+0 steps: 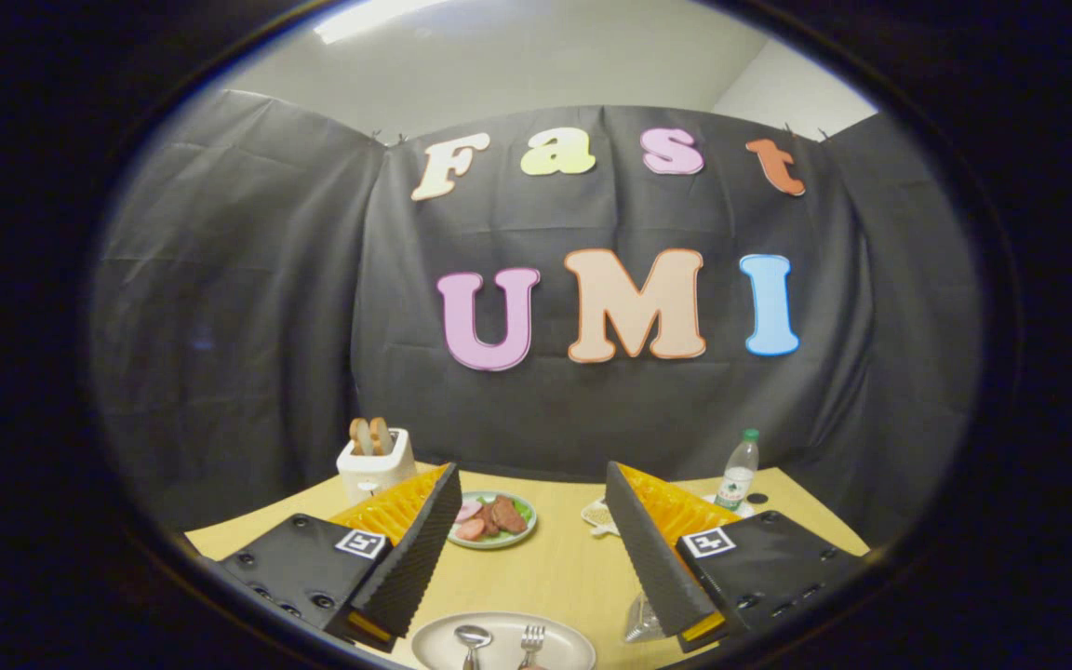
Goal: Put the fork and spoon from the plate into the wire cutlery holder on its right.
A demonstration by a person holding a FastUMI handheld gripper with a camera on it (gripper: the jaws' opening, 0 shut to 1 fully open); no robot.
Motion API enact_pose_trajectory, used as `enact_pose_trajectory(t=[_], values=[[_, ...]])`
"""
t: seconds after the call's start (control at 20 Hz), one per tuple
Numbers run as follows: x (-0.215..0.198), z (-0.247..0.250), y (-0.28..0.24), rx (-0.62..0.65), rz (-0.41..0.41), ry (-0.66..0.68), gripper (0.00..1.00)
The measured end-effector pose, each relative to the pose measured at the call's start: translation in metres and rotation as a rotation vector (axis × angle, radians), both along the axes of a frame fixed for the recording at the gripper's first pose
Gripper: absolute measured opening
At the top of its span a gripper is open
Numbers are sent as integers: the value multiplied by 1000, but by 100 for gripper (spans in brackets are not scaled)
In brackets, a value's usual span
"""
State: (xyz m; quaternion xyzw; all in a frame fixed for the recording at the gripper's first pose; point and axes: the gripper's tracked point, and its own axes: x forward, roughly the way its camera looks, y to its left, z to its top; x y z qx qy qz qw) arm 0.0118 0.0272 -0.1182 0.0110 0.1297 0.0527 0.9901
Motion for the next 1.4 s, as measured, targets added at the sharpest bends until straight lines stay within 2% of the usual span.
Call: enact_pose_trajectory(t=[0.35, 1.4], values=[[-11, -62, 2, 1, 19, 177, 99], [-63, -192, 3, -105, 80, 559, 99]])
